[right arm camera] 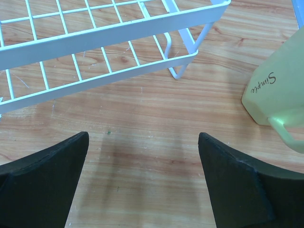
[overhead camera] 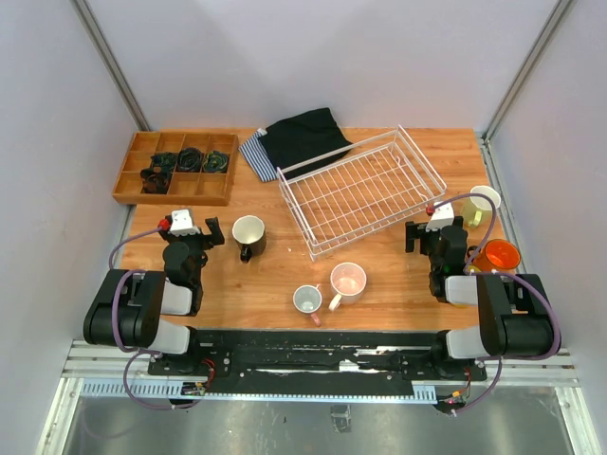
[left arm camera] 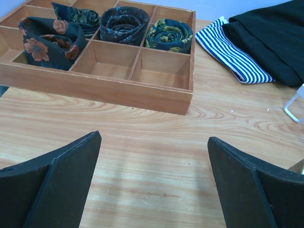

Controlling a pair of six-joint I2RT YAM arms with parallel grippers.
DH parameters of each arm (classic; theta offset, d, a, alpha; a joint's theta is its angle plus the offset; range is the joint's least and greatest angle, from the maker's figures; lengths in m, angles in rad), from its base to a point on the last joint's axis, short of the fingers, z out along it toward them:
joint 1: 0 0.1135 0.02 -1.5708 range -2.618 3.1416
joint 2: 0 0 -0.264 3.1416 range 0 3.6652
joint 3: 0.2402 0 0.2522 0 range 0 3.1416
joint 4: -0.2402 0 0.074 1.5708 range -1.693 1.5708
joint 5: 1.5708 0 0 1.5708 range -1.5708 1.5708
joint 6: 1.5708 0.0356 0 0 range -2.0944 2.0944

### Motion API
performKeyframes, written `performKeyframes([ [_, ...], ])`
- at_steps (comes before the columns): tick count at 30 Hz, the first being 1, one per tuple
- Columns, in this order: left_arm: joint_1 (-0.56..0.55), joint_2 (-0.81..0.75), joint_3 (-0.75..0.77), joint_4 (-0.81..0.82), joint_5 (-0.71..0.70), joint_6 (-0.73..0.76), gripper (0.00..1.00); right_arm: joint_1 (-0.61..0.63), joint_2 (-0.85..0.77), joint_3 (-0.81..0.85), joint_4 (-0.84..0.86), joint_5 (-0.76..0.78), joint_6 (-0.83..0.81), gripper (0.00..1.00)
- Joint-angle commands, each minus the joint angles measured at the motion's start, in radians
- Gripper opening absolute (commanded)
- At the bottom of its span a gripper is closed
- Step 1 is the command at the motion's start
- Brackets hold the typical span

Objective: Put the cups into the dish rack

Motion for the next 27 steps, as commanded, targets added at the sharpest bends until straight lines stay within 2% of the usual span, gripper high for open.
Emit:
performKeyframes([
  [1,0.009,0.002,0.008,0.015,-0.001,0.012,1.0,-0.021,-0.004,-0.001,0.034,0.004,0.003,0.98],
  [10,0.009,0.002,0.009,0.013,-0.001,0.013,1.0,-0.023,-0.003,-0.001,0.033,0.003,0.003,0.98],
  [15,0.009,0.002,0.008,0.012,-0.001,0.013,1.0,-0.02,-0.07,-0.02,0.03,0.095,0.029,0.98],
  [21,0.009,0.003,0.009,0.012,-0.002,0.013,1.0,-0.02,-0.34,0.051,-0.383,0.108,0.024,0.98],
  [25,0.009,-0.012,0.007,0.012,0.0,0.013,1.0,-0.019,-0.565,0.064,-0.571,0.106,0.026,0.98],
  [27,0.009,-0.066,0.029,-0.074,0.011,0.014,1.0,-0.02,-0.657,0.079,-0.654,0.099,0.027,0.98],
])
